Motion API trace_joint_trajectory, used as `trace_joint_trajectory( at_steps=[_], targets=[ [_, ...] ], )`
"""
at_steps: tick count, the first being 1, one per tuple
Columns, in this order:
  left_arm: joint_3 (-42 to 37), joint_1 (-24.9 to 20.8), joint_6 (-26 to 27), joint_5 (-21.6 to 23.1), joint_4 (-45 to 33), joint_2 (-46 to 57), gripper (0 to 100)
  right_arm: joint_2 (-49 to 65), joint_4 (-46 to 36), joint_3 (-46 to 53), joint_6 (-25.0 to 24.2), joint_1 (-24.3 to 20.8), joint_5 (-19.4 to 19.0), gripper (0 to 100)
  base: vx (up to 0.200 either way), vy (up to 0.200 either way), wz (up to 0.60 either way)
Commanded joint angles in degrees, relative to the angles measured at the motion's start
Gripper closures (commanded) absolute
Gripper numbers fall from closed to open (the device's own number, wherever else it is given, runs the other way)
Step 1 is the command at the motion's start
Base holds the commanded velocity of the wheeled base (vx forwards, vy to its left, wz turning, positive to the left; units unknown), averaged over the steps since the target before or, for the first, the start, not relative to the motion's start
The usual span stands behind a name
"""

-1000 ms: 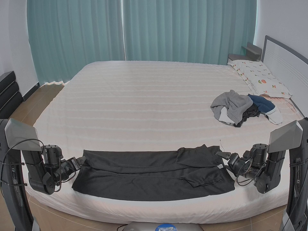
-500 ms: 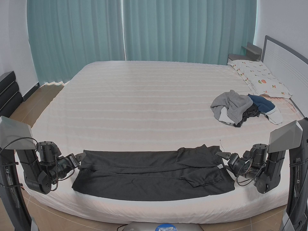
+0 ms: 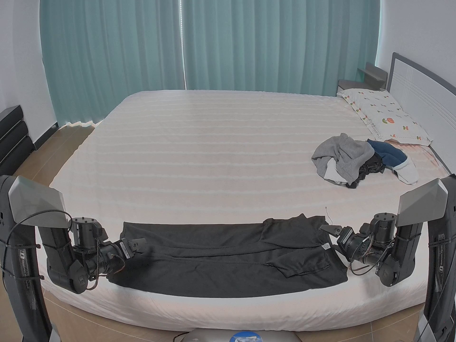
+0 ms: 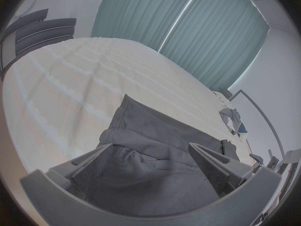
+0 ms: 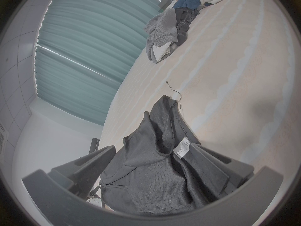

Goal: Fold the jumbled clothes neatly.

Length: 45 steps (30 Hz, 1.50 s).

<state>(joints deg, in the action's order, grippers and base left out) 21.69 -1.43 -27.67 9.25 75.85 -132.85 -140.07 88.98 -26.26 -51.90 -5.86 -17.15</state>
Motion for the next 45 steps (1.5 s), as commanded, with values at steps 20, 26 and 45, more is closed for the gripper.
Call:
trace_joint_trajectory(
  at_steps=[20, 26, 45],
  targets=[
    [1.25, 0.72, 0.34, -1.43, 0.61, -4.43, 100, -0.20, 0.67, -0.02, 0.13, -0.02, 0.01, 0, 0.000, 0.000, 0.00],
    [-0.24, 1.87, 0.07, -1.96, 0.79, -2.94, 100, -0.20, 0.67, -0.02, 0.04, -0.02, -0.07, 0, 0.000, 0.000, 0.00],
    [0.46, 2.39, -0.01, -5.56, 0.88, -3.38, 100, -0.12, 0.67, -0.02, 0.04, -0.02, -0.07, 0, 0.000, 0.000, 0.00]
  ],
)
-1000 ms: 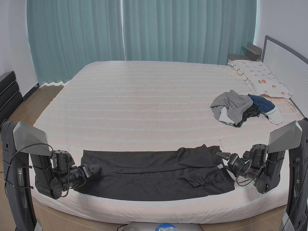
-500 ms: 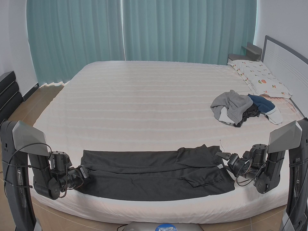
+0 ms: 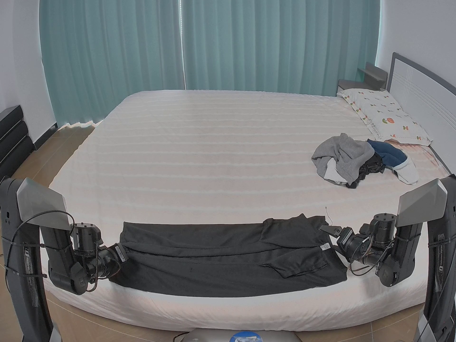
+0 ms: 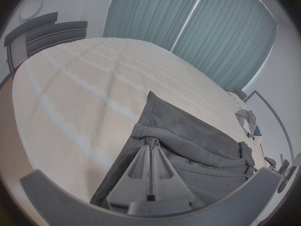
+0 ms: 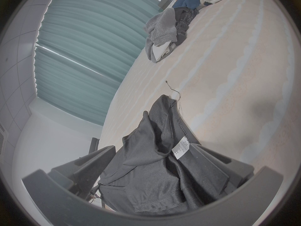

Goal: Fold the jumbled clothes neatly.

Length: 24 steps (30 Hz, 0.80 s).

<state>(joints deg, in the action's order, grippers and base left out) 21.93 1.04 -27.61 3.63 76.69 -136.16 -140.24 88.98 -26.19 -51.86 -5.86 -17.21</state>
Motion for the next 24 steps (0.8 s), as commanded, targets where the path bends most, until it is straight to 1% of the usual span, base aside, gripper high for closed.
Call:
trace_joint_trajectory(
  at_steps=[1, 4, 7, 9, 12, 14, 15, 16, 17, 18, 19, 20, 21, 22, 24],
  targets=[
    [0.22, -0.07, -0.07, 0.06, 0.04, -0.07, 0, 0.14, 0.67, -0.09, 0.00, -0.02, -0.01, 0, 0.000, 0.000, 0.00],
    [0.22, -0.16, -0.34, 0.41, 0.04, -0.16, 0, 0.85, 0.67, -0.27, -0.44, 0.15, -0.28, 0, 0.000, 0.000, 0.00],
    [0.31, -0.07, -0.95, 0.85, 0.04, -0.25, 0, 3.04, 0.67, 0.17, -0.35, 0.06, 0.25, 0, 0.000, 0.000, 0.00],
    [1.10, 0.37, -4.64, 2.43, 0.04, -0.16, 0, 8.23, 0.58, 3.77, -0.52, -0.46, 0.16, 0, 0.000, 0.000, 0.00],
    [1.71, 1.25, -9.39, 5.24, 0.04, 0.28, 0, 11.48, 0.49, 7.90, -1.14, -3.89, 0.25, 0, 0.000, 0.000, 0.00],
    [1.62, 1.34, -12.64, 8.06, 0.13, 0.89, 0, 12.01, -0.21, 9.49, -1.49, -6.70, 0.34, 0, 0.000, 0.000, 0.00],
    [1.62, 1.34, -12.82, 8.14, 0.13, 0.98, 0, 12.01, -0.30, 9.57, -1.49, -6.88, 0.34, 0, 0.000, 0.000, 0.00],
    [1.54, 1.69, -14.31, 9.20, 0.13, 1.68, 0, 12.01, -1.35, 10.28, -1.58, -8.99, 0.25, 0, 0.000, 0.000, 0.00],
    [1.54, 1.69, -14.49, 9.38, 0.13, 1.77, 0, 12.01, -1.62, 10.28, -1.58, -9.43, 0.25, 0, 0.000, 0.000, 0.00],
    [1.45, 2.30, -14.84, 9.99, 0.13, 2.12, 0, 12.01, -3.55, 10.63, -1.75, -12.33, 0.25, 0, 0.000, 0.000, 0.00],
    [1.45, 2.30, -14.84, 9.99, 0.13, 2.12, 0, 12.01, -3.73, 10.63, -1.84, -12.51, 0.25, 0, 0.000, 0.000, 0.00],
    [1.45, 2.30, -14.75, 10.25, 0.13, 2.12, 0, 12.10, -5.48, 10.63, -2.81, -15.58, 0.43, 0, 0.000, 0.000, 0.00],
    [1.45, 2.30, -14.75, 10.25, 0.13, 2.04, 0, 12.10, -5.57, 10.63, -2.90, -15.85, 0.43, 0, 0.000, 0.000, 0.00],
    [1.54, 2.30, -14.75, 10.25, 0.13, 1.95, 0, 11.83, -6.54, 10.45, -3.86, -17.34, 0.51, 0, 0.000, 0.000, 0.00],
    [1.54, 2.30, -14.58, 10.17, 0.13, 1.77, 0, 11.04, -7.42, 10.19, -4.13, -18.13, 0.51, 0, 0.000, 0.000, 0.00]
  ],
)
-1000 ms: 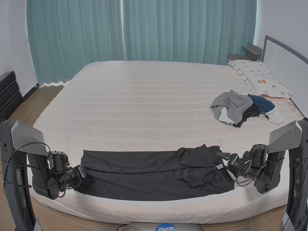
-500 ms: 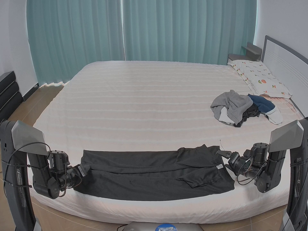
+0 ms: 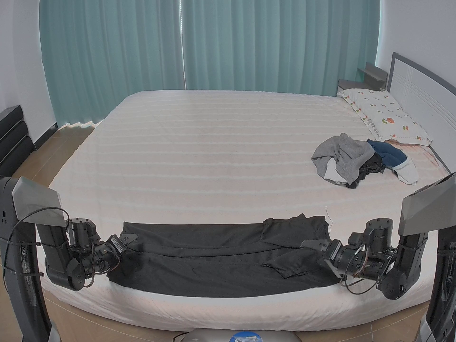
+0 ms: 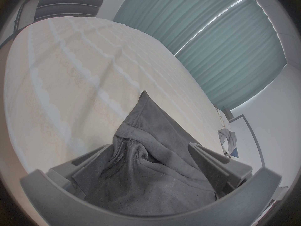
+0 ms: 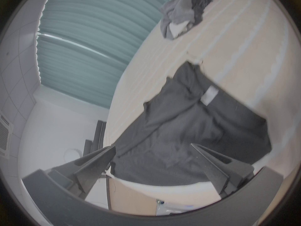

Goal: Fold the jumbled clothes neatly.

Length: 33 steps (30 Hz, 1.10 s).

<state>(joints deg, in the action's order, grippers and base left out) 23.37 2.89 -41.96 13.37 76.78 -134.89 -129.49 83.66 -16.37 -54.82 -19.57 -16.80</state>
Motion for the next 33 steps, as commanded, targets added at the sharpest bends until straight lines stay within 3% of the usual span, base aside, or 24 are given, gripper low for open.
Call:
trace_joint_trajectory(
  at_steps=[1, 6, 12, 19, 24, 33],
  targets=[
    [0.10, 0.45, -0.05, 0.43, 0.04, 0.42, 0, 0.03, -2.28, 0.29, -1.17, -4.43, 0.10, 0, 0.000, 0.000, 0.00],
    [-0.17, 0.19, 0.21, 0.07, 1.09, 0.24, 0, -1.03, -2.63, 0.11, -0.99, -5.22, 1.33, 0, 0.000, 0.000, 0.00],
    [-0.52, 0.19, 0.30, -0.01, 2.85, -0.37, 0, -4.28, -2.63, -1.38, -0.46, -8.12, 9.06, 0, 0.000, 0.000, 0.00],
    [-0.43, 0.19, 0.39, -0.01, 2.85, -0.37, 0, -4.54, -2.72, -1.73, -0.37, -8.56, 9.59, 0, 0.000, 0.000, 0.00],
    [-0.43, 0.19, 0.39, -0.10, 2.94, -0.55, 0, -4.81, -6.32, -4.63, -0.37, -8.73, 13.55, 0, 0.000, 0.000, 0.00],
    [-0.43, 0.19, 0.39, -0.10, 2.94, -0.64, 0, -4.98, -8.17, -7.45, -0.81, -8.65, 15.57, 0, 0.000, 0.000, 0.00]
  ],
)
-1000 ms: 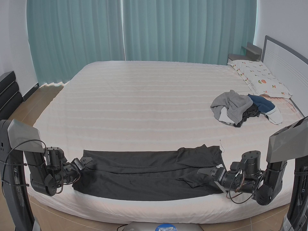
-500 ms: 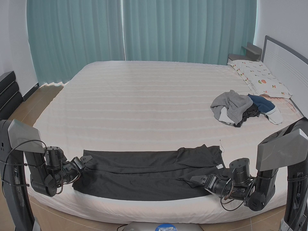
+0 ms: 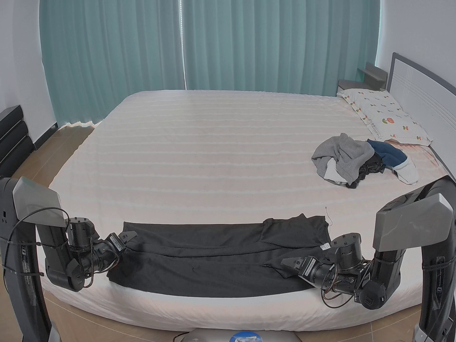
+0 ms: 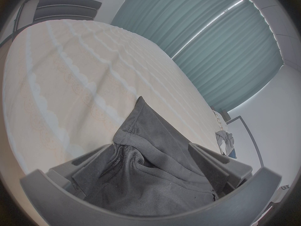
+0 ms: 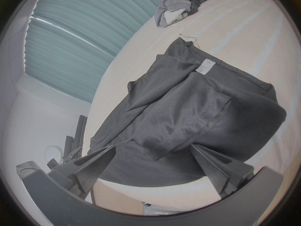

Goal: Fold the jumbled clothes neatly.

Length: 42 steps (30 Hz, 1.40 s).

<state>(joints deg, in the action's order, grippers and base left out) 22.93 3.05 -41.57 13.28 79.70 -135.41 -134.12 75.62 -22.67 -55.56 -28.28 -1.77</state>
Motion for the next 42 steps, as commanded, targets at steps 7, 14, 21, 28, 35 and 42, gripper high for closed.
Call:
trace_joint_trajectory(
  at_steps=[7, 14, 21, 28, 35, 42],
  targets=[
    [0.01, 0.03, 0.00, 0.00, 0.01, -0.11, 0, -0.53, -0.91, -1.85, -0.16, 0.07, 1.42, 0, 0.000, 0.000, 0.00],
    [0.10, 0.03, 0.09, 0.00, 0.01, -0.11, 0, -0.18, -2.76, -2.46, -0.16, -0.02, 1.77, 100, 0.000, 0.000, 0.00],
    [0.18, 0.03, 0.09, 0.00, 0.01, -0.11, 0, 0.18, -4.16, -2.11, 0.11, -0.11, 1.77, 100, 0.000, 0.000, 0.00],
    [0.01, 0.03, 1.76, -0.09, 0.01, -0.82, 0, 1.85, -7.68, -1.76, 0.28, -0.46, 1.77, 100, 0.000, 0.000, 0.00],
    [0.01, 0.03, 1.93, -0.09, 0.01, -0.82, 0, 4.39, -7.68, -0.62, 0.37, -0.63, 1.24, 100, 0.000, 0.000, 0.00],
    [0.10, 0.03, 1.84, -0.09, 0.01, -0.82, 0, 4.75, -7.77, -0.26, 0.37, -1.69, 1.15, 100, 0.000, 0.000, 0.00]
  ],
)
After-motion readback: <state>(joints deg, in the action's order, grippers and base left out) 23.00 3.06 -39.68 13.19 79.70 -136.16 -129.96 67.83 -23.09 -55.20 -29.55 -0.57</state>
